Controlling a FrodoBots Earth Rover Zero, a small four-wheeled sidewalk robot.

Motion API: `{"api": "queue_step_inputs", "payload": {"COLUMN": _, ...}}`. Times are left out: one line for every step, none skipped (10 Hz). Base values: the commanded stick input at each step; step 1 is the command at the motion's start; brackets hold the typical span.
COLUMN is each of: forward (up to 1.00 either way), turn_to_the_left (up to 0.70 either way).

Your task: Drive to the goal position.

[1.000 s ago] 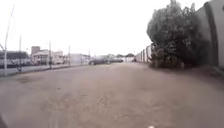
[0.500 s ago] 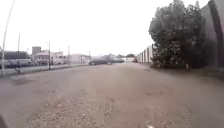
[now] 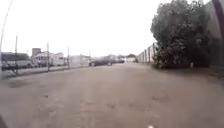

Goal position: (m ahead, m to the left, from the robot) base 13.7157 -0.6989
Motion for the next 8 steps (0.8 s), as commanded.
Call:
{"api": "queue_step_inputs", "payload": {"forward": 0.5, "turn_to_the_left": 0.0}}
{"api": "queue_step_inputs", "payload": {"forward": 0.5, "turn_to_the_left": 0.0}}
{"api": "queue_step_inputs", "payload": {"forward": 0.5, "turn_to_the_left": 0.0}}
{"api": "queue_step_inputs", "payload": {"forward": 0.5, "turn_to_the_left": 0.0}}
{"api": "queue_step_inputs", "payload": {"forward": 0.5, "turn_to_the_left": 0.0}}
{"api": "queue_step_inputs", "payload": {"forward": 0.5, "turn_to_the_left": 0.0}}
{"api": "queue_step_inputs", "payload": {"forward": 0.5, "turn_to_the_left": 0.0}}
{"api": "queue_step_inputs", "payload": {"forward": 0.5, "turn_to_the_left": 0.0}}
